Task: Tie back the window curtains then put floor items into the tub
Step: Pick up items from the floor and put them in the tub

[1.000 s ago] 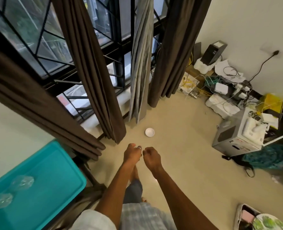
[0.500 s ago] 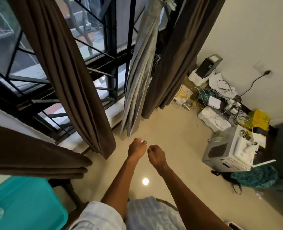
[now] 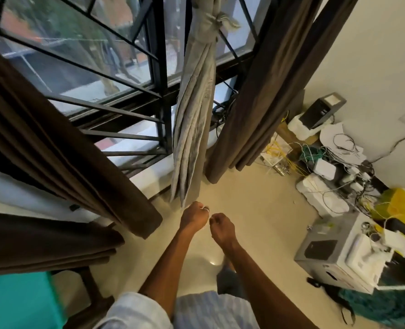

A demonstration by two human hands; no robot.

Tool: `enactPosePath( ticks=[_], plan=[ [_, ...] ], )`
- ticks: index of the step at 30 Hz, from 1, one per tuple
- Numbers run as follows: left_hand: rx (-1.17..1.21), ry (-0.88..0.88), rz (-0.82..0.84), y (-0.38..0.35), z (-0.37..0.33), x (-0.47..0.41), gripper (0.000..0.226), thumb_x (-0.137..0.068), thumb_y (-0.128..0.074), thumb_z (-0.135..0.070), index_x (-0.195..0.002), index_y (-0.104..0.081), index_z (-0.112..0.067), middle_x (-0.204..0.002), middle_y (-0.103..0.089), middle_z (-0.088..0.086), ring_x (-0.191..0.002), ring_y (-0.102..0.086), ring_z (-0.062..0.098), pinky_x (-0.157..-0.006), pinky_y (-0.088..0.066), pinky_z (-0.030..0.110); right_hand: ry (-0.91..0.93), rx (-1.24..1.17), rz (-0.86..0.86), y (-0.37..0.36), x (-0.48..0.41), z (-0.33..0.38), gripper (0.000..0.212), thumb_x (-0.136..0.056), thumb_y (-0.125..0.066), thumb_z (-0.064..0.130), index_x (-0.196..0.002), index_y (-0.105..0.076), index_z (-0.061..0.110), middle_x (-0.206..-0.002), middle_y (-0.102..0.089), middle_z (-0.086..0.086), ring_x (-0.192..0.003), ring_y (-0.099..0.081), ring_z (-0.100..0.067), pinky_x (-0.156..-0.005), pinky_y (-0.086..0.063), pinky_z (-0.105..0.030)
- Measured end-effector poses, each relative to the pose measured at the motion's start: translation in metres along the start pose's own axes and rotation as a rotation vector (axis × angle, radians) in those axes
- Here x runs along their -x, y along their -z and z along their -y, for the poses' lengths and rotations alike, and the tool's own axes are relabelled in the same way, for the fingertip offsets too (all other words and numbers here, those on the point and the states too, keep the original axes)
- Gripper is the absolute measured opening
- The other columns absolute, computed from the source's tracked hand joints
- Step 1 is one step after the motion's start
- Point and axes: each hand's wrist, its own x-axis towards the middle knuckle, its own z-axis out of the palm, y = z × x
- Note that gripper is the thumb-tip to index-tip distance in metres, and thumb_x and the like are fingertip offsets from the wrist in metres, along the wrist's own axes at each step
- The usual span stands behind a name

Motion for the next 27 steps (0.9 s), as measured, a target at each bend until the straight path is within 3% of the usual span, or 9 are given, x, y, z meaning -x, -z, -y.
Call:
enactPosePath(
  ticks=[6,12,17,21,27],
  plan=[
    [0.045,0.119,-0.068,-0.043,-0.04,-0.02,0.038,-0.096,-0.049,-0.034,-0.127,-0.061,-0.017,-0.133,-0.063,0.005,-0.121,-0.058,0.027,-0.1,-0.044,0.033,0.017,0.01,0.142,0.047,-0.077,-0.01,0.032,-0.088,-0.045,0.025,-0.106,-0.068,0.013,-0.102,-0.072,-0.006,-0.093,-0.07,-0.031,-0.085,-0.055,-0.034],
    [0.047,0.202,-0.119,-0.093,-0.075,-0.021,0.03,-0.095,-0.05,-0.027,-0.118,-0.064,-0.013,-0.122,-0.068,0.008,-0.111,-0.063,0.031,-0.093,-0.051,0.036,0.017,-0.032,0.232,0.091,-0.119,-0.029,0.026,-0.092,-0.05,0.016,-0.106,-0.07,0.009,-0.104,-0.071,-0.008,-0.096,-0.069,-0.034,-0.089,-0.057,-0.045],
    [0.088,0.247,-0.163,-0.113,-0.082,-0.026,0.039,-0.099,-0.05,-0.033,-0.133,-0.056,-0.015,-0.134,-0.062,0.01,-0.12,-0.059,0.031,-0.101,-0.047,0.037,0.028,0.1,0.3,0.096,-0.139,-0.048,0.031,-0.096,-0.051,0.022,-0.117,-0.068,0.007,-0.117,-0.071,-0.014,-0.102,-0.069,-0.035,-0.093,-0.057,-0.046],
    [0.11,0.252,-0.175,-0.118,-0.078,-0.037,0.04,-0.1,-0.05,-0.039,-0.132,-0.056,-0.016,-0.132,-0.063,0.008,-0.117,-0.061,0.029,-0.101,-0.048,0.038,0.105,0.273,0.327,0.1,-0.15,-0.049,0.032,-0.101,-0.047,0.022,-0.121,-0.066,0.007,-0.124,-0.069,-0.011,-0.109,-0.067,-0.03,-0.098,-0.054,-0.04],
    [0.091,0.263,-0.143,-0.125,-0.057,-0.055,0.038,-0.101,-0.048,-0.038,-0.13,-0.056,-0.015,-0.131,-0.064,0.008,-0.117,-0.061,0.029,-0.103,-0.048,0.037,0.135,0.306,0.374,0.092,-0.163,-0.059,0.031,-0.102,-0.046,0.019,-0.123,-0.063,0.004,-0.125,-0.067,-0.012,-0.108,-0.067,-0.03,-0.098,-0.054,-0.04]
  ],
)
